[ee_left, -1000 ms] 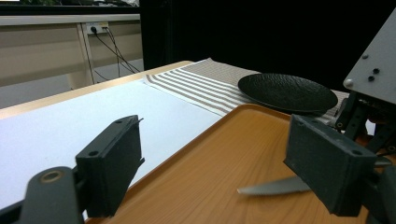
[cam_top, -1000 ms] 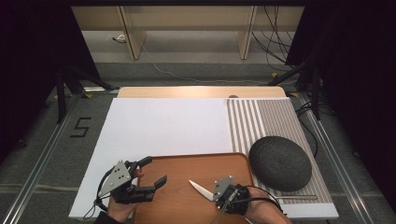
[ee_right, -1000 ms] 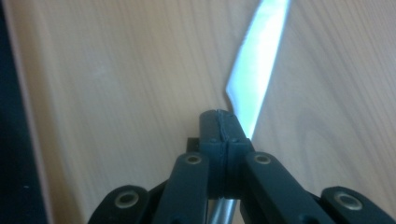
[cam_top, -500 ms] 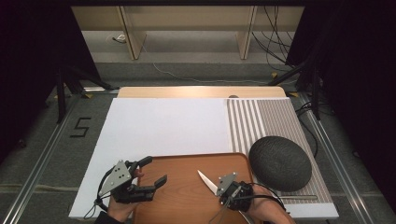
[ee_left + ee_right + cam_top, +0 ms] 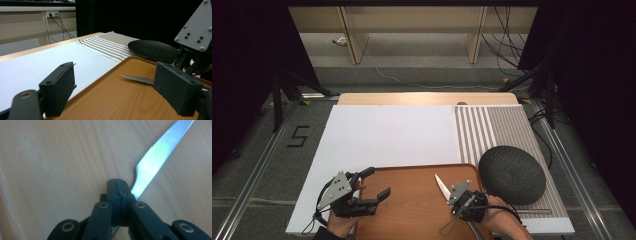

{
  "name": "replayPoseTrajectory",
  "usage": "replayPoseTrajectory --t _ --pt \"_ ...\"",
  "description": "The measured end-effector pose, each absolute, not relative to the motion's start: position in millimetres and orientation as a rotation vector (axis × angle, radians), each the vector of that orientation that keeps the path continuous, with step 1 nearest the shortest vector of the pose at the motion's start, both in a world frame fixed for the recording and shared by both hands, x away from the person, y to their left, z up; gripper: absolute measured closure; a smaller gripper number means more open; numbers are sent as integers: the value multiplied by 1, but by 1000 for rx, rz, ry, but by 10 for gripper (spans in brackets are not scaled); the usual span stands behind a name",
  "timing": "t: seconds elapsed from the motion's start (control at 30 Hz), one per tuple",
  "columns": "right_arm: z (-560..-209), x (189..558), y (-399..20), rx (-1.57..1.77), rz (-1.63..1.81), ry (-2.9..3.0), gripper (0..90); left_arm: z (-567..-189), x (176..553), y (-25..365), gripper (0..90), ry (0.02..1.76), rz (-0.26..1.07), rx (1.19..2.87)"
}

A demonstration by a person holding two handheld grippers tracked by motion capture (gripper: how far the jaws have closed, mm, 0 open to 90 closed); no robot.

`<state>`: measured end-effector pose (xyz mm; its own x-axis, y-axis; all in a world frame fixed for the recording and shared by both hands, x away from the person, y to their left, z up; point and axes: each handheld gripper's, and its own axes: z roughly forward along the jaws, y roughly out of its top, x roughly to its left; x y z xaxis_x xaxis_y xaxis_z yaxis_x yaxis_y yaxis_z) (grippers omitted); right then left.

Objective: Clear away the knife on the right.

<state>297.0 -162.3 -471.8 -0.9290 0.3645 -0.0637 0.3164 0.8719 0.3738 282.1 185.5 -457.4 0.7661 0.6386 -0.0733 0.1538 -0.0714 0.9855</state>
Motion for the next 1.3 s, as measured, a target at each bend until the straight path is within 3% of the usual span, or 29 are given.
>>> replayPoseTrajectory --t 1.3 --pt "-470 299 -222 767 540 2874 900 -457 282 186 165 642 450 1618"
